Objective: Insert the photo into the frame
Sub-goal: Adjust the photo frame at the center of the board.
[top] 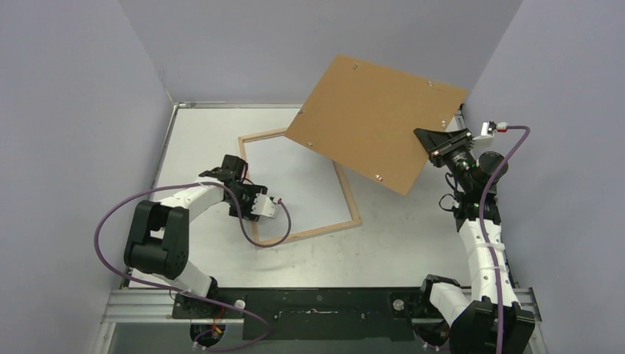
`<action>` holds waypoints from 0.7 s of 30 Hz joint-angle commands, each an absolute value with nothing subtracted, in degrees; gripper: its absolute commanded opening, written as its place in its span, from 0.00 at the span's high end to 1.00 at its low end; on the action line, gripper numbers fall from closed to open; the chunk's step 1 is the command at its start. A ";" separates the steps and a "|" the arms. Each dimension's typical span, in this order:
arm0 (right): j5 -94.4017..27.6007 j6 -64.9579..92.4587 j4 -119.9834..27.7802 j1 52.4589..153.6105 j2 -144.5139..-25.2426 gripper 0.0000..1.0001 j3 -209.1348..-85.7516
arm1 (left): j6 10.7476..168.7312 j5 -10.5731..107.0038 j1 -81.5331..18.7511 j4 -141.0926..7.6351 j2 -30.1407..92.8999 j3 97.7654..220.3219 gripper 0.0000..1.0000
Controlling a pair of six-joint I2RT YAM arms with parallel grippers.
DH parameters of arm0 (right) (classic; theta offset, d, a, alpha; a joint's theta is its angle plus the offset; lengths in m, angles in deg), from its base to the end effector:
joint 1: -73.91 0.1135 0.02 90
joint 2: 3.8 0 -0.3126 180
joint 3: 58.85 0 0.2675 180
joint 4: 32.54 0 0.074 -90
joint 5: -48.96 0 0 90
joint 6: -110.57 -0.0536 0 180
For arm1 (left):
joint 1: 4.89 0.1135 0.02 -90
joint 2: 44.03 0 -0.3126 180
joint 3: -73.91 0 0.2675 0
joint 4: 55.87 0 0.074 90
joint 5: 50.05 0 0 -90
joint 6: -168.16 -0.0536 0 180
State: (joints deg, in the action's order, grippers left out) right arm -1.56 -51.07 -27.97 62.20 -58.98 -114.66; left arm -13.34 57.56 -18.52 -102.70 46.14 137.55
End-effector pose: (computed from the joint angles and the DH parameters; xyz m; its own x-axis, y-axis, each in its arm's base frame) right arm 0.2261 -0.0121 0.3835 -0.4118 0.8335 -0.3684 -0.2302 0.2960 0.9270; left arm 0.2839 -0.0855 0.1868 0.3331 0.8997 -0.2823 0.9227 -0.2494 0.2938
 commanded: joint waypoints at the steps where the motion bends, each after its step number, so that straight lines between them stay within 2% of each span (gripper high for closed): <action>1: -1.64 -53.50 -19.85 61.73 -58.53 0.95 -115.63 | -7.35 61.94 -20.39 -107.23 43.08 137.24 0.47; 8: -1.84 -53.52 -19.67 61.78 -58.99 0.95 -115.05 | 1.20 64.41 -26.21 -110.19 42.00 137.20 0.49; 12: -1.56 -53.25 -20.08 61.78 -58.76 0.95 -115.35 | 7.84 64.48 -30.33 -110.25 42.46 137.25 0.55; 21: -1.90 -52.44 -21.10 61.61 -58.27 0.95 -115.45 | 27.37 64.36 -38.37 -103.45 42.92 137.97 0.61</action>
State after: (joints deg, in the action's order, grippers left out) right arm -1.60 -51.01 -28.01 62.20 -58.98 -114.07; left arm 14.09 61.43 -35.37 -106.22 43.39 137.27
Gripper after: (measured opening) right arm 0.074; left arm 0.405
